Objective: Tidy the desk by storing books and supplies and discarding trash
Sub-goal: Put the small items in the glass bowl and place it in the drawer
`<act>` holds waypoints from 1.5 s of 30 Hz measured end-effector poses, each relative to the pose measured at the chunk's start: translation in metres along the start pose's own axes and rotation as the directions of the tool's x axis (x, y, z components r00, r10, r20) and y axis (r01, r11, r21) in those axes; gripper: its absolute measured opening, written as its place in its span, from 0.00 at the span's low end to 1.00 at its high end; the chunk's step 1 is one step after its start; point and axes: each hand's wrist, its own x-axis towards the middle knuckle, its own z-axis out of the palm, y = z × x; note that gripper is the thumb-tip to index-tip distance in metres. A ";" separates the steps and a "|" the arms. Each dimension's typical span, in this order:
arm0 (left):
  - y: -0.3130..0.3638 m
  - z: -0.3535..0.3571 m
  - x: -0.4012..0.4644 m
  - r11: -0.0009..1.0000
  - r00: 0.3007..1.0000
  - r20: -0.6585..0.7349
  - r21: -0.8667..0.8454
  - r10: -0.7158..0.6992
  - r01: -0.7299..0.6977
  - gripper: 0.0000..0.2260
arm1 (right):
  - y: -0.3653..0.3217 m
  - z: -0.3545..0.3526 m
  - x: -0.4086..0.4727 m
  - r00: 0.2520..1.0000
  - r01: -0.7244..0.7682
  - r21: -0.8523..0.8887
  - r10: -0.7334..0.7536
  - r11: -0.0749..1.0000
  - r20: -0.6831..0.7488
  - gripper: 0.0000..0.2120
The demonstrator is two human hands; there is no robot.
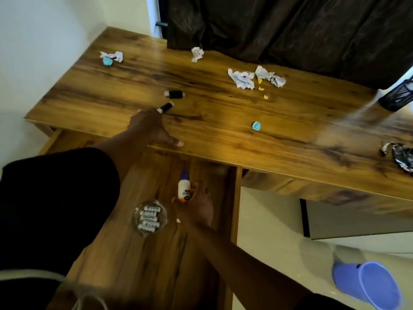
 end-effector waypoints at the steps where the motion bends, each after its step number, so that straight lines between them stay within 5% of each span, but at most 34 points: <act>1: 0.004 -0.005 -0.007 1.000 1.000 -0.005 0.016 -0.004 0.004 0.55 | 0.004 0.005 -0.003 1.000 -0.024 -0.005 0.024 1.000 0.008 0.31; 8: 0.028 -0.056 -0.095 0.996 0.997 -0.022 0.053 0.069 -0.068 0.59 | 0.028 0.040 -0.018 0.990 -0.139 0.076 0.137 0.987 0.037 0.31; 15: 0.042 -0.085 -0.147 0.988 0.993 0.011 0.102 0.119 -0.119 0.52 | 0.035 0.042 -0.019 0.995 -0.097 0.095 0.096 0.991 0.016 0.28; 20: 0.051 -0.091 -0.146 0.968 0.992 0.034 0.218 0.120 -0.124 0.61 | 0.039 0.040 -0.019 0.998 -0.058 0.106 0.056 0.993 0.022 0.27; 27: 0.053 -0.092 -0.144 0.950 0.991 0.041 0.281 0.129 -0.136 0.69 | 0.026 0.020 -0.013 0.986 0.131 -0.053 -0.136 0.990 -0.101 0.29; 36: 0.043 -0.076 -0.116 0.970 0.999 0.009 0.240 0.040 -0.041 0.77 | -0.031 -0.018 0.040 0.894 0.417 -0.065 -0.422 0.907 -0.149 0.14; 39: 0.042 -0.073 -0.117 0.983 0.999 -0.054 0.182 -0.005 0.014 0.59 | -0.058 -0.027 0.074 0.859 0.494 -0.049 -0.496 0.868 -0.131 0.12; 43: 0.042 -0.083 -0.126 0.951 0.995 -0.026 0.296 0.095 -0.084 0.64 | -0.099 -0.039 0.136 0.832 0.521 -0.265 -0.552 0.811 -0.054 0.18; 45: 0.040 -0.095 -0.120 0.901 0.980 -0.044 0.403 0.196 -0.162 0.52 | -0.122 -0.044 0.166 0.820 0.540 -0.378 -0.572 0.752 0.034 0.19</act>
